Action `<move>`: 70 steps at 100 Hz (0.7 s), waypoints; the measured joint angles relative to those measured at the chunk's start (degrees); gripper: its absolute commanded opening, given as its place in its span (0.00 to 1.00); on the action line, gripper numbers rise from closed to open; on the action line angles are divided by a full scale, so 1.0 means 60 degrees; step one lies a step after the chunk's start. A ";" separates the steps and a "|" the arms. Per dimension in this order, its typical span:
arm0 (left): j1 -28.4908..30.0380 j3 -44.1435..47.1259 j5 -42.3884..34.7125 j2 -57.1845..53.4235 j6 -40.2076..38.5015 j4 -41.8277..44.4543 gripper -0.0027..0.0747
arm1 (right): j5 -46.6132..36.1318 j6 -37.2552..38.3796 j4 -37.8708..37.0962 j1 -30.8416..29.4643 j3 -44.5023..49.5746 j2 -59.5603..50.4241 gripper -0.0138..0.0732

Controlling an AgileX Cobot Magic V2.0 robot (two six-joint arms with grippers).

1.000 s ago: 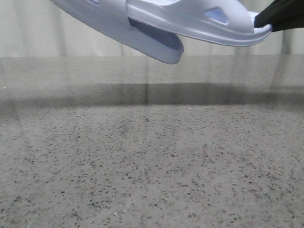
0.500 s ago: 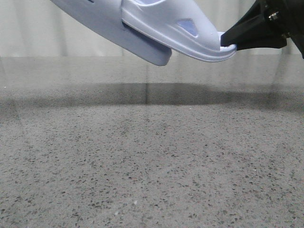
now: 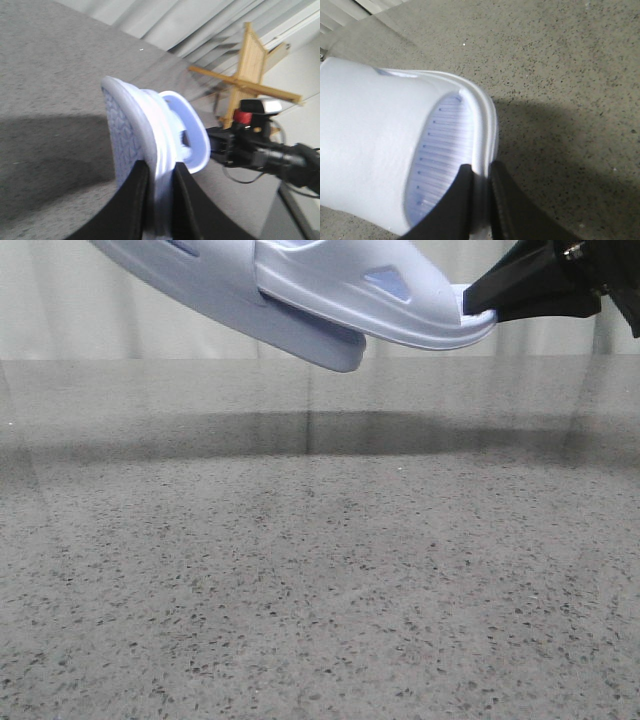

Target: Insert blue slippers together front up

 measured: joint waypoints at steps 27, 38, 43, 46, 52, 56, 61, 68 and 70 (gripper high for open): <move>0.0000 0.0000 -0.0414 0.0023 0.0014 0.0789 0.05 | 0.1623 -0.0036 -0.0116 -0.0874 -0.0021 0.0000 0.29; 0.0000 0.0000 -0.0396 0.0147 0.0014 0.0789 0.05 | 0.2411 -0.0036 -0.0139 -0.1397 -0.0046 0.0000 0.29; -0.0017 0.0000 -0.0375 0.0216 0.0014 0.0789 0.05 | 0.2769 -0.0036 -0.0139 -0.1646 -0.0066 0.0000 0.29; -0.0017 0.0000 -0.0328 0.0255 0.0014 0.0789 0.05 | 0.3030 -0.0036 -0.0139 -0.1796 -0.0083 0.0000 0.29; -0.0031 0.0000 -0.0331 0.0314 0.0014 0.0789 0.05 | 0.3466 -0.0036 -0.0139 -0.2156 -0.0080 0.0000 0.29; -0.0031 0.0000 -0.0331 0.0341 0.0014 0.0769 0.05 | 0.3787 -0.0036 -0.0139 -0.2401 -0.0080 0.0000 0.29; -0.0054 0.0000 -0.0331 0.0348 0.0014 0.0724 0.05 | 0.4041 -0.0036 -0.0139 -0.2701 -0.0080 -0.0017 0.29; -0.0054 0.0000 -0.0317 0.0365 0.0037 0.0724 0.05 | 0.4152 -0.0036 -0.0139 -0.3089 -0.0080 -0.0040 0.29; -0.0054 0.0000 -0.0317 0.0363 0.0037 0.0744 0.05 | 0.4152 -0.0036 -0.0139 -0.3187 -0.0080 -0.0040 0.29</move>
